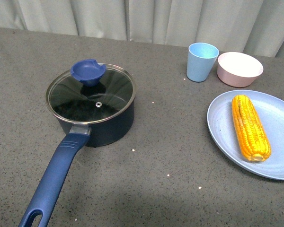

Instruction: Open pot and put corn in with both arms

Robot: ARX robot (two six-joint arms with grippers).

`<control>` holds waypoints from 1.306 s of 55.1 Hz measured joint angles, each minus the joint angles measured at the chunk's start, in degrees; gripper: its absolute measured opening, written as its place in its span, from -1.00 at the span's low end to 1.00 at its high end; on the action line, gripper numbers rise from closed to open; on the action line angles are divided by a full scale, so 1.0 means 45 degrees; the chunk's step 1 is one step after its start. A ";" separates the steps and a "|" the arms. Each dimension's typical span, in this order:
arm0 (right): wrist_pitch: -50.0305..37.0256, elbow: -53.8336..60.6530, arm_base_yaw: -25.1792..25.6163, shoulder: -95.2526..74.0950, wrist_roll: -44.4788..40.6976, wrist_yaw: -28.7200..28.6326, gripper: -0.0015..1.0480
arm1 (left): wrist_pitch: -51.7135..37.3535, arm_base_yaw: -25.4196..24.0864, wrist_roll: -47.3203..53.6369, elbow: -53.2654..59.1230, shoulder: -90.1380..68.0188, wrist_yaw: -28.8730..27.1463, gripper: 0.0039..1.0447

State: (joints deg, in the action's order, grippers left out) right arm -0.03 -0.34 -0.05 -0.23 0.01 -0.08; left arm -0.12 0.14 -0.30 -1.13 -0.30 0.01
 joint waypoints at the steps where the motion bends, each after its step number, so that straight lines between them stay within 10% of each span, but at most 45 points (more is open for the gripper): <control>1: 0.0000 0.0000 0.0000 0.0000 0.0000 0.0000 0.82 | 0.0000 0.0000 0.0000 0.0000 0.0000 0.0000 0.88; 72: 0.0000 0.0000 0.0000 0.0000 0.0000 0.0000 0.82 | 0.0000 0.0000 0.0000 0.0000 0.0000 0.0000 0.88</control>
State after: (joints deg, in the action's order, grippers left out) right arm -0.03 -0.34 -0.05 -0.23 0.01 -0.08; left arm -0.12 0.14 -0.30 -1.13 -0.30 0.01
